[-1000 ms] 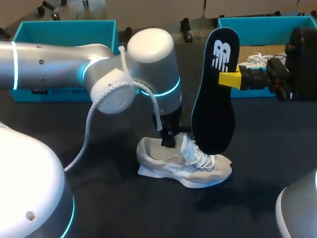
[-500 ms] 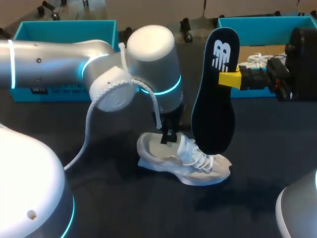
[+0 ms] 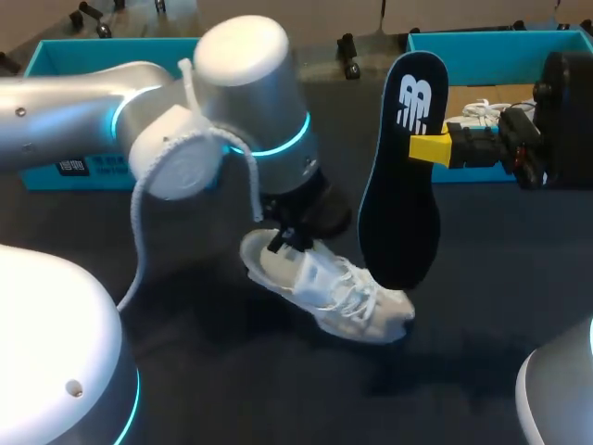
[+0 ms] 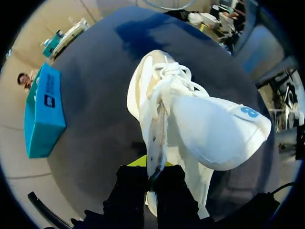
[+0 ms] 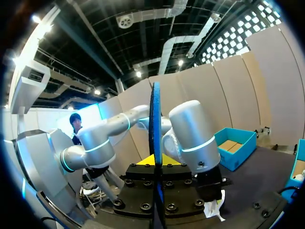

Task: Take the shoe out of the shoebox, open the shoe tongue, remove and reinsert the insole, then place the shoe into the shoebox

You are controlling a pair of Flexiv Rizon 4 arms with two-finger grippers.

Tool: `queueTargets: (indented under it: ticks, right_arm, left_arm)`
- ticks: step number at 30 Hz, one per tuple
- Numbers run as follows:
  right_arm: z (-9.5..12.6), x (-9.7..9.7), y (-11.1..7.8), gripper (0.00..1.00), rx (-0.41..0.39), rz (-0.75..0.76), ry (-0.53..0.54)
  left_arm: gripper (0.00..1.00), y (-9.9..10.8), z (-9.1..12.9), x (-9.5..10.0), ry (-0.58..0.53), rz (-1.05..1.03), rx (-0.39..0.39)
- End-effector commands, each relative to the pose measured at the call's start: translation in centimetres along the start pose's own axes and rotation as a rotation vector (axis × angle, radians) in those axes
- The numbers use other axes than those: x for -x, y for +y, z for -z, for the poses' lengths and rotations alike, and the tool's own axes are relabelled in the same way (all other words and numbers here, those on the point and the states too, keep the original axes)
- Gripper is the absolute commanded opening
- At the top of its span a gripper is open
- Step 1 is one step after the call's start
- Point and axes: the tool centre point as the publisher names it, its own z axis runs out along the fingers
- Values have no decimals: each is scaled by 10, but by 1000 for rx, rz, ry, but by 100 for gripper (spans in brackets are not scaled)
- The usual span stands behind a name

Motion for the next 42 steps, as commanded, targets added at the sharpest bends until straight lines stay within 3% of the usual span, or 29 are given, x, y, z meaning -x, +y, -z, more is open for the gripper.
queueTargets:
  ticks: [1, 3, 19, 28, 33, 42]
  right_arm:
    - [3, -5, -4, 0, 5, 0, -9]
    - [3, -5, -4, 0, 5, 0, -9]
    - [3, -5, -4, 0, 5, 0, -9]
    - [3, -5, -4, 0, 5, 0, -9]
    - [3, -5, -4, 0, 5, 0, -9]
    - [3, -5, -4, 0, 5, 0, -9]
  left_arm:
    - [0, 7, 26, -30, -91, -222, -12]
    - [0, 6, 28, -36, -163, -274, 8]
    - [0, 5, 27, -35, -162, -286, 11]
    - [0, -6, 31, -44, -92, -608, -58]
    - [0, -13, 29, -49, -83, -758, -12]
    - [0, -28, 21, -56, -27, -873, -15]
